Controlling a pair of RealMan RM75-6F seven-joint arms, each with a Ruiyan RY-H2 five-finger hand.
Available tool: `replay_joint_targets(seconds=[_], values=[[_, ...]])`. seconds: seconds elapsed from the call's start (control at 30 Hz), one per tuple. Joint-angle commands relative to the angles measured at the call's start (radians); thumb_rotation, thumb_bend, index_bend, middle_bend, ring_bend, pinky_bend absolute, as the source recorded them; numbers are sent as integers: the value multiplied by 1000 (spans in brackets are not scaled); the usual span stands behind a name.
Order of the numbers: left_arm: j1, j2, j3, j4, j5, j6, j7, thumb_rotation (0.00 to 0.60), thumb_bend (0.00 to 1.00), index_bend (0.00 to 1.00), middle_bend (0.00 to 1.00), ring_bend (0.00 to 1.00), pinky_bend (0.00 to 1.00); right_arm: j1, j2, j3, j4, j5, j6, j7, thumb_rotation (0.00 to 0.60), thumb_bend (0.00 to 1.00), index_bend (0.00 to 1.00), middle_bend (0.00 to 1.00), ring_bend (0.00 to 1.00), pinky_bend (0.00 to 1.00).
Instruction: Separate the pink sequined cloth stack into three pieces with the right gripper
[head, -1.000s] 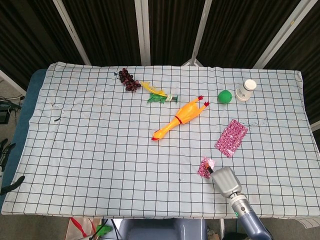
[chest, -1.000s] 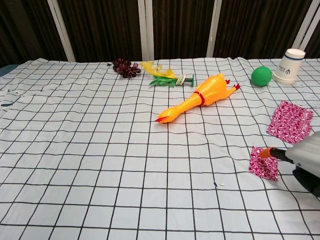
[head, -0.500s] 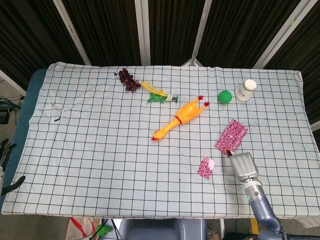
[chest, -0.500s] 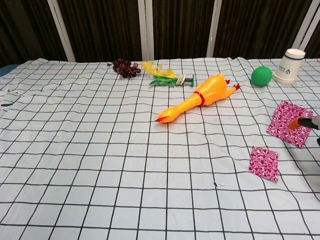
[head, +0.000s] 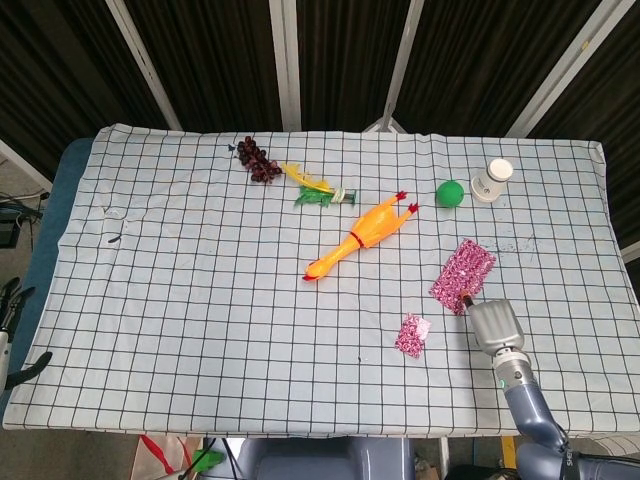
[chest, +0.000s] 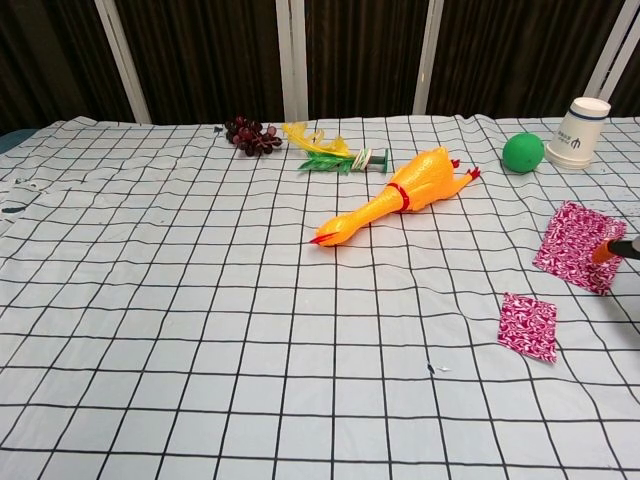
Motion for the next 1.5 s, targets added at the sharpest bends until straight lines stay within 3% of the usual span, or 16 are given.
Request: replay_joint_targets(seconds=[0.03,0.67,1.5], values=[[0,0,0,0,0,0,1,600,270,144,25,38,105,3,-8,-2,5,-1,-2,2,600,772,176,834,840,654],[-1,0,-1,0,-3,-1,2,600,270,144,25,38,105,14,-42,-25,12,-11,3,-8,600,772,176,834,840,654],[1,9,-3,3,-7,0,-21,600,271,149,25,38,105,88,-145,6,-1,58,12,-113,600,772,175,834,840,654]])
